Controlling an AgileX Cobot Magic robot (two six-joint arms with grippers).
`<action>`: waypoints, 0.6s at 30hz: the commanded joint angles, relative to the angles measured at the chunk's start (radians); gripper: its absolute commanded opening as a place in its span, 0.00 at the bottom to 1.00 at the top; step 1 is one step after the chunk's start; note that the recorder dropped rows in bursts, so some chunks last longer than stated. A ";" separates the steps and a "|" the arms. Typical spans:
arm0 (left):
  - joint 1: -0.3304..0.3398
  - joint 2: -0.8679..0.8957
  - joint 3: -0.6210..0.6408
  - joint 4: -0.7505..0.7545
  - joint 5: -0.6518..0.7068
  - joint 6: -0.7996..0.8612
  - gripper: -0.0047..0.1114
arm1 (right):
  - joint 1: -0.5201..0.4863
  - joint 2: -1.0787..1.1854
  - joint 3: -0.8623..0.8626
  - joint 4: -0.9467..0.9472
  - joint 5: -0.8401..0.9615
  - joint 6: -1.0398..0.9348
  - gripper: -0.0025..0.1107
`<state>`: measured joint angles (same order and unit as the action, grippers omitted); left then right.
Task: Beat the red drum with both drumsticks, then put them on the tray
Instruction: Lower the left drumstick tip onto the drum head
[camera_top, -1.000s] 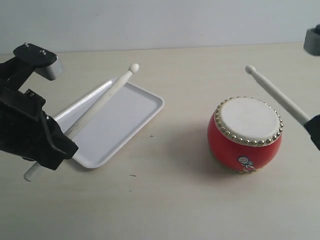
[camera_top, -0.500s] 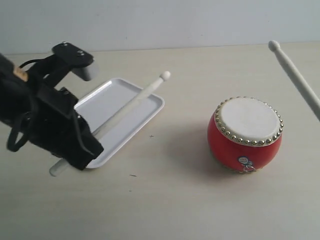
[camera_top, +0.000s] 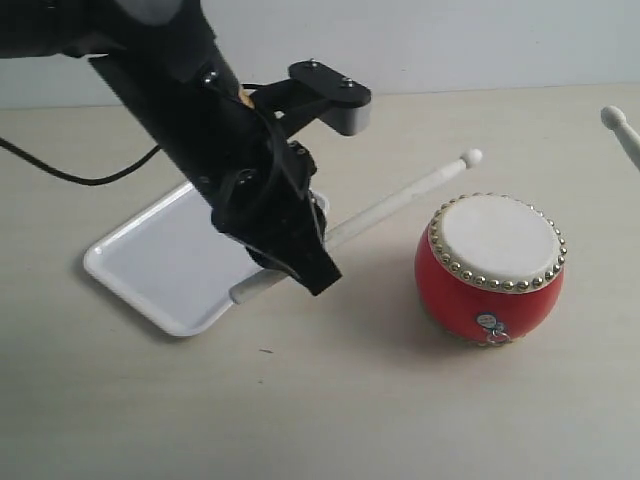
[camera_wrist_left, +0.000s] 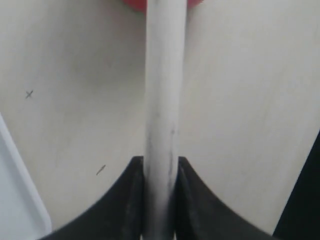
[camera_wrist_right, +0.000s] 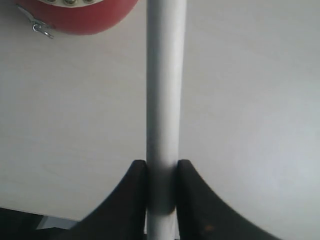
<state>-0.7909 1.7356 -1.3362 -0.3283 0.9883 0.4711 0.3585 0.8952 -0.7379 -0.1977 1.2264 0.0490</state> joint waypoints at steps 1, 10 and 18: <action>-0.040 0.074 -0.067 0.034 0.031 -0.015 0.04 | -0.006 -0.012 0.003 -0.011 -0.005 0.007 0.02; -0.046 0.285 -0.109 0.081 0.203 -0.051 0.04 | -0.006 -0.011 0.003 0.056 -0.005 -0.025 0.02; -0.046 0.072 -0.109 0.087 0.169 -0.053 0.04 | -0.004 0.028 0.003 0.291 -0.005 -0.144 0.02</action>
<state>-0.8387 1.8896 -1.4340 -0.2465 1.1654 0.4302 0.3585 0.8982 -0.7379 -0.0110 1.2264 -0.0402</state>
